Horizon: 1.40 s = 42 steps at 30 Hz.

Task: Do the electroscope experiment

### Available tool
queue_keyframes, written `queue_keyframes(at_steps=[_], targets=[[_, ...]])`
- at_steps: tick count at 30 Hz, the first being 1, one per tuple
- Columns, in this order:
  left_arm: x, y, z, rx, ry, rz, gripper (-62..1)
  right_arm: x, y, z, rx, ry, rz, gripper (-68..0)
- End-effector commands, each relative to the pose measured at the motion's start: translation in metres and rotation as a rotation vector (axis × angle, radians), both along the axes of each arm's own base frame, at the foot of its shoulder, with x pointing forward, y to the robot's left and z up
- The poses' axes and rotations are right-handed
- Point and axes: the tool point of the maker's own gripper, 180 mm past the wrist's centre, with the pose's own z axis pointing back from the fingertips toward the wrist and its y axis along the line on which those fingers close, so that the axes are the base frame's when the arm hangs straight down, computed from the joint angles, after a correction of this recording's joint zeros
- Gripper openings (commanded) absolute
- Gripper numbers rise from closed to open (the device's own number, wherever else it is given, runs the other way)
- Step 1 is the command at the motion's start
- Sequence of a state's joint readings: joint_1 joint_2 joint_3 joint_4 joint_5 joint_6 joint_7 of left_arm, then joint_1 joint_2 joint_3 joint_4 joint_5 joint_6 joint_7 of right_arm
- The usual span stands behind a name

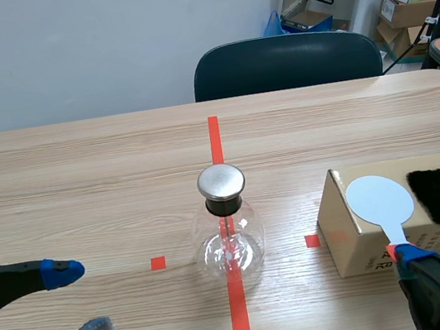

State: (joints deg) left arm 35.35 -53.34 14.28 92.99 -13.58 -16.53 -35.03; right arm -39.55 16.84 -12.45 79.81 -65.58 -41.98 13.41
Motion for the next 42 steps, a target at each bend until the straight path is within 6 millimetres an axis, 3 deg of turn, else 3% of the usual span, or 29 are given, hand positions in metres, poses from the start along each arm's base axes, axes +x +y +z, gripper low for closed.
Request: queue_keyframes(at_steps=[1, 4, 7, 12, 17, 22, 35, 42], targets=[[0.006, 0.0, 0.006, -0.019, -0.029, 0.011, -36.0, 0.008, -0.002, 0.017, -0.004, -0.077, 0.001, -66.4], [0.013, 0.006, 0.003, -0.001, -0.038, 0.023, -48.9, 0.008, -0.003, 0.017, -0.004, -0.081, 0.0, -66.4], [0.02, 0.009, 0.0, 0.008, -0.049, 0.03, -55.7, 0.009, -0.003, 0.018, -0.003, -0.081, -0.001, -66.4], [0.025, 0.003, -0.013, 0.004, -0.032, 0.019, -57.4, 0.015, -0.009, 0.026, 0.001, -0.105, -0.041, -66.4], [0.031, -0.004, -0.036, 0.012, 0.003, 0.027, -57.8, 0.03, -0.009, 0.059, 0.038, -0.196, -0.082, -66.5], [0.044, -0.01, -0.053, 0.021, 0.017, 0.057, -57.8, 0.038, 0.007, 0.083, 0.025, -0.274, -0.025, -66.5], [0.069, -0.032, -0.078, 0.014, 0.014, 0.111, -57.8, 0.055, 0.052, 0.102, 0.054, -0.366, 0.056, -66.5], [0.08, -0.042, -0.09, 0.026, 0.003, 0.142, -57.8, 0.06, 0.063, 0.091, 0.019, -0.313, 0.064, -66.5]])
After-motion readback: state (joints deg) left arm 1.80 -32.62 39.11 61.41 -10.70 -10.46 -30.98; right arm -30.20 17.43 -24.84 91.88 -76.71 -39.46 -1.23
